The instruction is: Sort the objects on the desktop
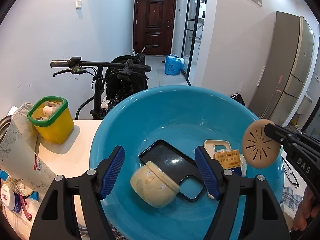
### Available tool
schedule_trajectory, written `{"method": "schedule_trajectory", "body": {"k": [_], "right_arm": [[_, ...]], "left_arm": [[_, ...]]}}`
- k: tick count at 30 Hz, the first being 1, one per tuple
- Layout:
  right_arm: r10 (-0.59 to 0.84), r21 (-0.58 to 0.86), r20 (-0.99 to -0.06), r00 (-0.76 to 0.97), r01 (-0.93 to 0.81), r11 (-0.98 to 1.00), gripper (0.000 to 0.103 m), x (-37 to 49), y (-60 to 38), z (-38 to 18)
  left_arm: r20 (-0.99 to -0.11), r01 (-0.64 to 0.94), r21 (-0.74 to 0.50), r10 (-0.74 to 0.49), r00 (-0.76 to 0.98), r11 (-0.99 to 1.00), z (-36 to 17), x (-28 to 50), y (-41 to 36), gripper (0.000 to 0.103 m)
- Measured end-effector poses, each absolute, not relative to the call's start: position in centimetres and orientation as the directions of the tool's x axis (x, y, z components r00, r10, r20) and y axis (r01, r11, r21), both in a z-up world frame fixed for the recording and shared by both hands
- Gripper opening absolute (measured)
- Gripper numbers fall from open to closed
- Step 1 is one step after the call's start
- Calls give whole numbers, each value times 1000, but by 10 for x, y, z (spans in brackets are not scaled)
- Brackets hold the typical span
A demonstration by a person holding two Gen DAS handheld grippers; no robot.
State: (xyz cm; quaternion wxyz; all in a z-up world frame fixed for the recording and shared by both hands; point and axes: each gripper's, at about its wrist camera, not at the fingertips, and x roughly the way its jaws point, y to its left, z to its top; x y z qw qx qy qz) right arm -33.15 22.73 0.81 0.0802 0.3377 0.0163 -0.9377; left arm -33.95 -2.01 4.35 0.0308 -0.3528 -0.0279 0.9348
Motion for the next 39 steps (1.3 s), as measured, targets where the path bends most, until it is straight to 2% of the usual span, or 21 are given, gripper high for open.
{"method": "schedule_trajectory", "body": {"k": [15,18,19,20,22,26,31,39], "right_arm": [[-59,-28,-707,-705,111,-993,5,-354,234,-25],[-47,-48,-701,-711,113,-992,10,-352,236,-23],[-47,-47,-699,-714,112,-993,21,-351,236,-22],[-53,-45,-698,-714,118,-992,44,-351,237,-21],[-59,-48,-681,-730,124,-991,77,-348,236,-18],[-30,-87,-644,-764,112,-990,78,-343,235,-8],[-70,-35,-634,-770,119,-992,78,-338,240,2],[-102,-13,-569,-816,133,-991,80,-320,238,28]], "left_arm": [[-666,-33,-74,74,-742,-997,41,-341,-20,75],[-664,-34,-75,75,-744,-997,41,-341,-20,75],[-664,-35,-76,77,-744,-997,41,-340,-20,75],[-664,-36,-76,77,-744,-996,42,-340,-20,75],[-664,-36,-75,77,-744,-997,42,-340,-20,75],[-665,-39,-74,78,-743,-997,43,-340,-19,75],[-658,-39,-75,79,-749,-996,45,-339,-19,75],[-580,-35,-44,54,-813,-998,70,-321,-20,75]]}}
